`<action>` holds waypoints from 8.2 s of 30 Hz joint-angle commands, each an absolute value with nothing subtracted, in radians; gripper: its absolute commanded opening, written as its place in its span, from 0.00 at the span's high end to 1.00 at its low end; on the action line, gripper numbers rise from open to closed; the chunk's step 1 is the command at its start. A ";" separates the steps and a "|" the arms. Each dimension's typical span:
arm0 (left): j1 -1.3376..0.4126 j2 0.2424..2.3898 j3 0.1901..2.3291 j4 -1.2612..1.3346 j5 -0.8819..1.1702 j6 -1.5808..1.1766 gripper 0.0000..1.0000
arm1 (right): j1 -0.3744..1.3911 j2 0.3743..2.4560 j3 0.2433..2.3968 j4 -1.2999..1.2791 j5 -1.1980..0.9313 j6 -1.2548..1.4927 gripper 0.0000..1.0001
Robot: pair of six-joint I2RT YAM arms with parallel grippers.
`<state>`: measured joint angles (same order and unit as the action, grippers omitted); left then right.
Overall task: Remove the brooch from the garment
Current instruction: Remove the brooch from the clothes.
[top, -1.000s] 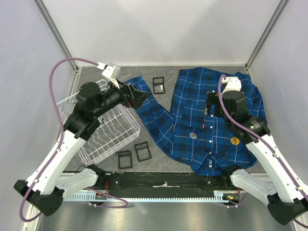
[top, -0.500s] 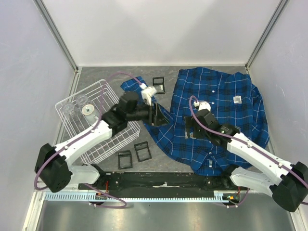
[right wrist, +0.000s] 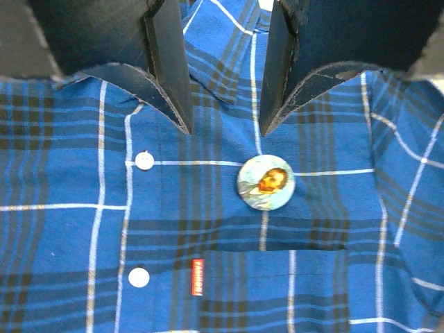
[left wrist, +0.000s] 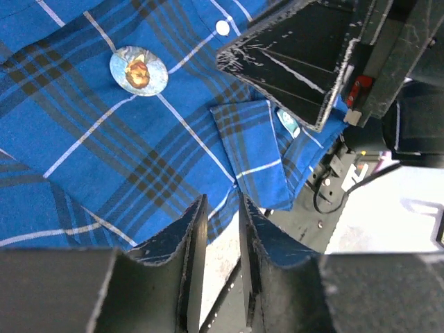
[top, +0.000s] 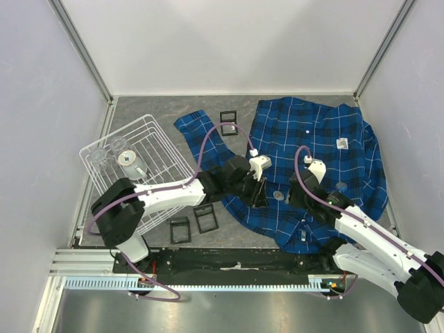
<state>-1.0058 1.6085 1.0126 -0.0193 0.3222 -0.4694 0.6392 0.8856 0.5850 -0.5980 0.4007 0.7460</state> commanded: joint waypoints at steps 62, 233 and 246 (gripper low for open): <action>-0.989 1.674 0.913 0.235 0.153 -0.699 0.81 | 0.634 1.299 0.660 -0.305 0.322 0.557 0.76; -0.931 2.036 1.166 0.247 0.393 -0.873 0.92 | 0.443 1.097 0.515 -0.218 0.137 0.532 0.56; -0.934 2.039 1.180 0.241 0.391 -0.871 0.92 | 0.469 1.180 0.549 -0.190 0.129 0.502 0.62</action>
<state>-0.9279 2.0689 1.1625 0.2058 0.3752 -0.8486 0.4614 1.1633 0.5079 -0.2256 0.1280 0.5171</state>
